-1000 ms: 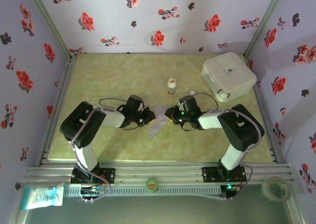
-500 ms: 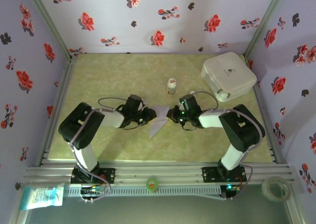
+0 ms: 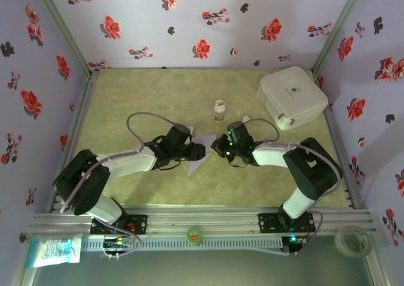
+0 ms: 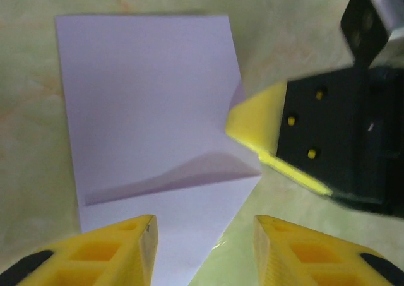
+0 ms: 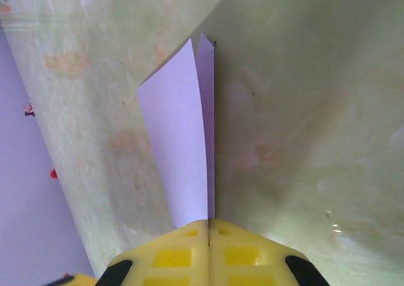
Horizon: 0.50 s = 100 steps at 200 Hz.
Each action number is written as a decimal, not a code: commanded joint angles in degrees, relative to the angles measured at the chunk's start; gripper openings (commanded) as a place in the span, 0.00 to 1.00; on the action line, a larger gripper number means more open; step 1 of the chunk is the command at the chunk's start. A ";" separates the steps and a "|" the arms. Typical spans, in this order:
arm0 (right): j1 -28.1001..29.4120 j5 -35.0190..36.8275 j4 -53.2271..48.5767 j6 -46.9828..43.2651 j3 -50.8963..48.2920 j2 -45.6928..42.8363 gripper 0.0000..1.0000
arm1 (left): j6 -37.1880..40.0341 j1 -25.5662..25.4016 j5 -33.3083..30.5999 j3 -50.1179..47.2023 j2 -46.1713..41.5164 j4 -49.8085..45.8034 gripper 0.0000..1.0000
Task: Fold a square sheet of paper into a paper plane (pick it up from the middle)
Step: Fold the wing for the fifth time at the center of the table.
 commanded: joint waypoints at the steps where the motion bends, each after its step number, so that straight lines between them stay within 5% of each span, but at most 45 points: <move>1: 1.08 3.85 -2.24 2.37 2.37 -1.50 0.06 | 8.11 -3.43 -10.10 1.62 0.36 -9.33 0.45; 37: 1.75 3.79 -2.80 2.73 3.42 -1.62 0.07 | 10.92 -7.82 -19.71 4.30 3.24 -12.95 0.47; 100: 1.94 4.12 -4.17 2.41 4.48 -2.13 0.07 | 12.92 -11.11 -23.47 7.12 7.33 -14.28 0.49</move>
